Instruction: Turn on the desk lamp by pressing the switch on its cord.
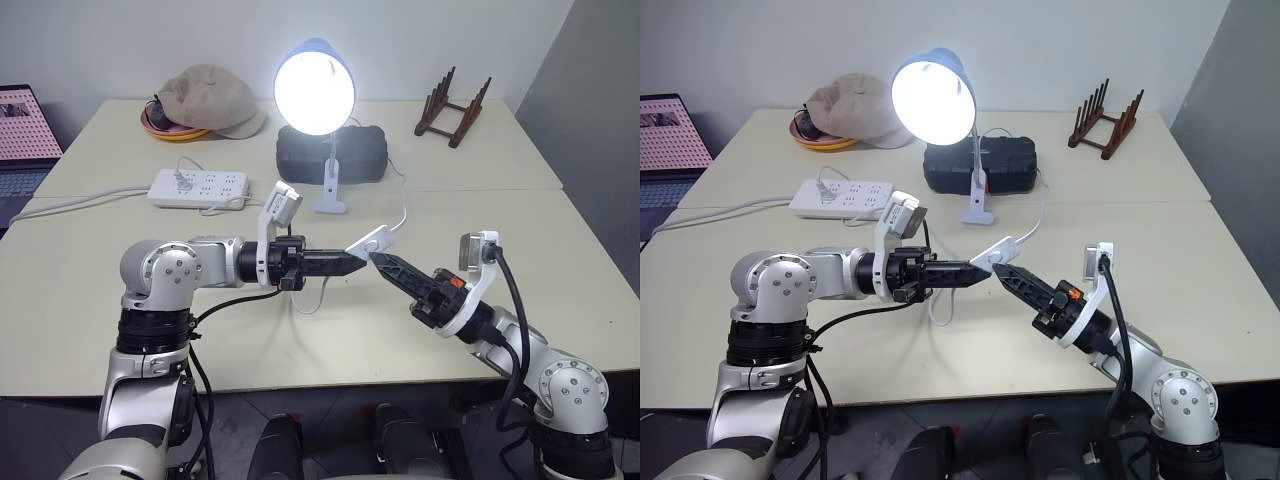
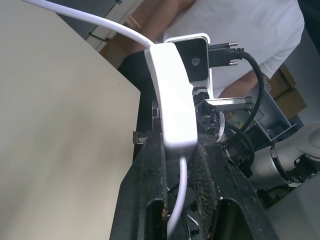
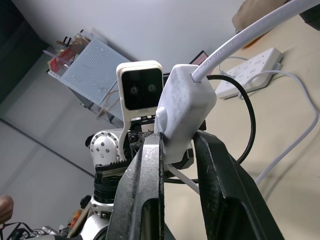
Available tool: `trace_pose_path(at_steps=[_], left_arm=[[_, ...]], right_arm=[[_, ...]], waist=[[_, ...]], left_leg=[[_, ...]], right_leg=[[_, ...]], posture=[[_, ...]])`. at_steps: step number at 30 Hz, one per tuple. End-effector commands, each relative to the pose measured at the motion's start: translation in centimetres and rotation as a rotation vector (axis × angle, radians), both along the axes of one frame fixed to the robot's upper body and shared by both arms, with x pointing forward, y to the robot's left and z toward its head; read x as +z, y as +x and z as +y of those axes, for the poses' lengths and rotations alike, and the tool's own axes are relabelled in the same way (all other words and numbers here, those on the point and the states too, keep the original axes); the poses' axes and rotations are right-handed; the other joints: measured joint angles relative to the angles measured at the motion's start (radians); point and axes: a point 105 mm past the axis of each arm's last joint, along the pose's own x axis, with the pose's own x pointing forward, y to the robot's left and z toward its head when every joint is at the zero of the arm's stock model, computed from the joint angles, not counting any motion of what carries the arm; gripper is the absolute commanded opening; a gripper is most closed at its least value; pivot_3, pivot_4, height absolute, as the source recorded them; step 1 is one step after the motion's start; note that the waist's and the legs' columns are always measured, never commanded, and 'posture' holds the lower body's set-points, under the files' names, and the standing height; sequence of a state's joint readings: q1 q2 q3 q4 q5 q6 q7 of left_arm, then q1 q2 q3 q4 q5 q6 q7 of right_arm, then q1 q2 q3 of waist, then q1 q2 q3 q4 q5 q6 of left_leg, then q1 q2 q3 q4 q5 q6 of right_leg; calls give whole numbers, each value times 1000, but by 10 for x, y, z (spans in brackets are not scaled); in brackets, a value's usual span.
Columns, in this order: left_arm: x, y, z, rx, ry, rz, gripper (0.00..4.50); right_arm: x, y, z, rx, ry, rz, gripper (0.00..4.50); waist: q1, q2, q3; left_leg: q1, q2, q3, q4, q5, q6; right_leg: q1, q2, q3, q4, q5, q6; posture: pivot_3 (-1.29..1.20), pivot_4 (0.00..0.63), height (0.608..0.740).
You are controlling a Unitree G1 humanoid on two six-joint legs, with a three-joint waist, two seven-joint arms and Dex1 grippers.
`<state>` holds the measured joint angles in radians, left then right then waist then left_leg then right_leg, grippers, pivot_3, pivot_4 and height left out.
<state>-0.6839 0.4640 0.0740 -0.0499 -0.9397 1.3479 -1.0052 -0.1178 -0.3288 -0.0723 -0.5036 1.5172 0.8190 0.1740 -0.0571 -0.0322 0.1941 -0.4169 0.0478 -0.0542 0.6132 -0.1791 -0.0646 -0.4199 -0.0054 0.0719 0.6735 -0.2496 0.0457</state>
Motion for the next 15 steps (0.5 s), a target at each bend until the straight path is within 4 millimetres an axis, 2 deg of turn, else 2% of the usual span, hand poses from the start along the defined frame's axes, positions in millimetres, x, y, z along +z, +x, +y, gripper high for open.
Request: trace_pose_path(at_steps=[1,3,7,9,11,13,15], left_arm=[[6,2,1,4,34,-78,369],[6,7,4,15,58,-108,369],[-4,23,11,34,184,-251,369],[-16,37,16,42,289,-378,369],[-33,49,19,26,401,-512,369],[-51,60,19,-6,507,-638,369],[-61,65,18,-41,553,-708,369]], right_arm=[[2,-8,-2,27,-32,-27,1226],[-1,-10,-6,31,-72,-32,1638],[-18,-15,-27,9,-281,-58,2507],[-31,-13,-50,-55,-462,-94,2926],[-31,-8,-66,-124,-594,-163,3398],[-30,-6,-73,-160,-751,-267,3901],[-31,-7,-72,-153,-844,-339,4351]], waist=[[0,0,0],[0,0,0],[2,0,0],[7,0,0],[14,0,0],[15,0,0],[17,0,0]], left_leg=[[0,0,0,0,0,0],[0,0,0,0,0,0],[0,0,0,0,0,0],[0,-1,1,-1,0,0],[-1,-1,1,-2,0,0],[-2,-1,2,-2,0,0],[-4,-1,3,-2,0,0]], right_leg=[[0,0,0,0,0,0],[0,0,0,0,0,0],[0,0,0,-1,0,0],[0,-1,0,-3,0,0],[1,-1,0,-7,0,0],[1,-2,0,-10,0,0],[0,-2,1,-11,0,0]], posture=[[0,150,740],[0,150,740],[0,150,740],[0,150,740],[0,150,740],[0,150,740],[0,150,740]])
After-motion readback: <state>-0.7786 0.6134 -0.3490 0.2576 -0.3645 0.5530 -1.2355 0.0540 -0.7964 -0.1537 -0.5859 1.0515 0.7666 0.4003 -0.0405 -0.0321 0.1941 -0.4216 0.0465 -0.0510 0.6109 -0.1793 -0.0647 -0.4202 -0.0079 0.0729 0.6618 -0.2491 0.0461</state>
